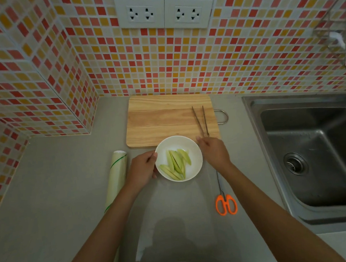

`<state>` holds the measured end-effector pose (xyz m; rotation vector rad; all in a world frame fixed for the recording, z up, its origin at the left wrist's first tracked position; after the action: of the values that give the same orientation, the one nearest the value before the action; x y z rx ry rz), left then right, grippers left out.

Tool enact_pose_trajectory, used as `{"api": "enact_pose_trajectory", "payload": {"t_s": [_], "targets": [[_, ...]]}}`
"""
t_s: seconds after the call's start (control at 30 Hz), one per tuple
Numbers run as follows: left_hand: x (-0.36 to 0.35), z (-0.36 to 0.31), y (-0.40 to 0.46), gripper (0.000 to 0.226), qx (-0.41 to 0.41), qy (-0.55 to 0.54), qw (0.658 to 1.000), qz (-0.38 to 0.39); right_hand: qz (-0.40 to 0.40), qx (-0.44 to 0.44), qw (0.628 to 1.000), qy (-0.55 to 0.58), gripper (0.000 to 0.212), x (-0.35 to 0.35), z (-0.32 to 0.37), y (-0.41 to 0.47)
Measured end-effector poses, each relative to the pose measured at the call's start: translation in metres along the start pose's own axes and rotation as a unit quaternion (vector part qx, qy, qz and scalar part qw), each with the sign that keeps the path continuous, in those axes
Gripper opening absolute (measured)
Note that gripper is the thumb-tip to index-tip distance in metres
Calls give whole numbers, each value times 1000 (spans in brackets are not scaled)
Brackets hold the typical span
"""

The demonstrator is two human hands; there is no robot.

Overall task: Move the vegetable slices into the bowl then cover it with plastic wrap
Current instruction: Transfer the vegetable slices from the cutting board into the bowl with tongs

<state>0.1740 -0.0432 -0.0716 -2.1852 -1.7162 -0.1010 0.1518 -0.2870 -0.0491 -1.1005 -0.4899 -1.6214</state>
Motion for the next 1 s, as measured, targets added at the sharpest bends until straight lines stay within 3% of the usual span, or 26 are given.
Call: {"api": "enact_pose_trajectory", "payload": {"t_s": [0.1, 0.5, 1.0], "targets": [[-1, -4, -3, 31, -7, 19, 1000, 2, 32, 17, 998, 49, 48, -12, -2, -19], [-1, -8, -51, 30, -31, 41, 999, 13, -1, 37, 999, 34, 46, -10, -6, -74], [-3, 2, -85, 29, -23, 64, 998, 12, 12, 2, 996, 85, 45, -27, -22, -110]]}}
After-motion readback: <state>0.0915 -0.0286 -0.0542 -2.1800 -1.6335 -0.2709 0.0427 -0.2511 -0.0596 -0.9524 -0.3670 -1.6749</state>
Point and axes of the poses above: each hand's wrist, its own y-axis towards the middle knuckle, its own x-axis out of the back of the hand, z = x × y, the point moved 9 cm from there along y, towards the middle knuckle, and after that the axes turned 12 degrees about -y, right-handed, at the moved point
